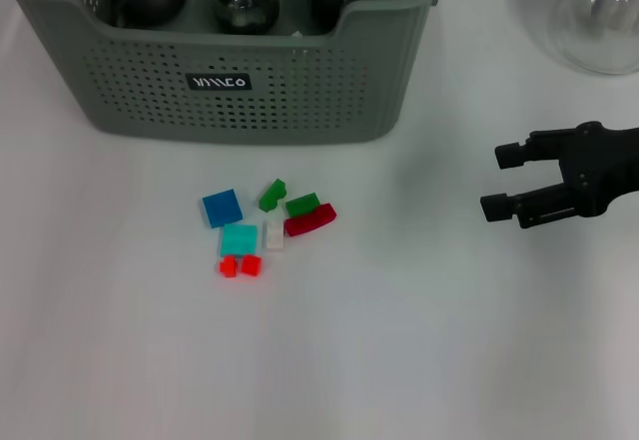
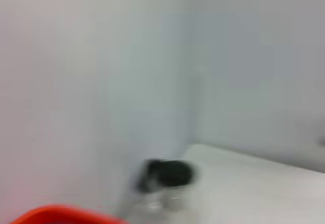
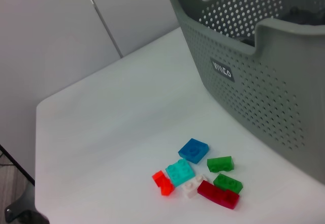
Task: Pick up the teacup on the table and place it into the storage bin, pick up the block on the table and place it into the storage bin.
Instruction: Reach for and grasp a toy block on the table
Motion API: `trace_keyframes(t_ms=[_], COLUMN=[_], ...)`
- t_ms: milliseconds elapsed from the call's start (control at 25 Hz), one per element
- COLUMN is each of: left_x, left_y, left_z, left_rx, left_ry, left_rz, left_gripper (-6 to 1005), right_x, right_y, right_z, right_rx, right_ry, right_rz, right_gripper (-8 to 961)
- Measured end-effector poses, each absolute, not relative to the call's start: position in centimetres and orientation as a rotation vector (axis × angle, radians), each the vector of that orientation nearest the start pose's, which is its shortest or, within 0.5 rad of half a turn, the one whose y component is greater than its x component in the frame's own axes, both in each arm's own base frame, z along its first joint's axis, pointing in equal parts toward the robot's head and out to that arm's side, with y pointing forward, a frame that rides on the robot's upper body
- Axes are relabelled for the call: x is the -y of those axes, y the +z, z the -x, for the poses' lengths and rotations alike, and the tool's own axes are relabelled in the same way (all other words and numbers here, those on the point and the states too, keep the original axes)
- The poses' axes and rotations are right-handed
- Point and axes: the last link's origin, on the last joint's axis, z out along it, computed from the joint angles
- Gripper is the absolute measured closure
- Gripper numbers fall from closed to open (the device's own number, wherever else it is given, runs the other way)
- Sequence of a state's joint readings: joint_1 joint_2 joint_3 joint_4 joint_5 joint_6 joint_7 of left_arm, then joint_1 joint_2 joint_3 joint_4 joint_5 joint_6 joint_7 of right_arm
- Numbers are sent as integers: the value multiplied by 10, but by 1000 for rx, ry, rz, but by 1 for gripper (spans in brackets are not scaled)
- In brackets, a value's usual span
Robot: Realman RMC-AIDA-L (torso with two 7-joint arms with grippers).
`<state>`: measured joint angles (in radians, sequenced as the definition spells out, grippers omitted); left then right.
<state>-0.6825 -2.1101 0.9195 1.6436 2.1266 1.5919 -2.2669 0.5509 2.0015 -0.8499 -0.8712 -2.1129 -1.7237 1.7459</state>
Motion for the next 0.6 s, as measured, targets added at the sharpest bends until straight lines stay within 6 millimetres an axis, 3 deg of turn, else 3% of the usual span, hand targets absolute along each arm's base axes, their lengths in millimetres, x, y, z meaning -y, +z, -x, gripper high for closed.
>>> trace_keyframes(t_ms=[40,240,400,600], left_x=[-334,-294,-282,-293], left_y=[104,95,82,57], left_z=[75,93,111,147], left_rx=[227,81,114,278], left_ry=[-465,-385,-291,15], left_rz=[2738,2892,2993,3000], left_gripper=[125,125,126,126], right_x=[-330,-331,-330,-329], right_y=[34,35,33,25], right_z=[-245,-246,-245,-245], right_rx=[-795,-810,-829,-867], right_ry=[390,415,434,446], right_rz=[2943,2927,2927,2939], right_gripper=[6,6,6,6])
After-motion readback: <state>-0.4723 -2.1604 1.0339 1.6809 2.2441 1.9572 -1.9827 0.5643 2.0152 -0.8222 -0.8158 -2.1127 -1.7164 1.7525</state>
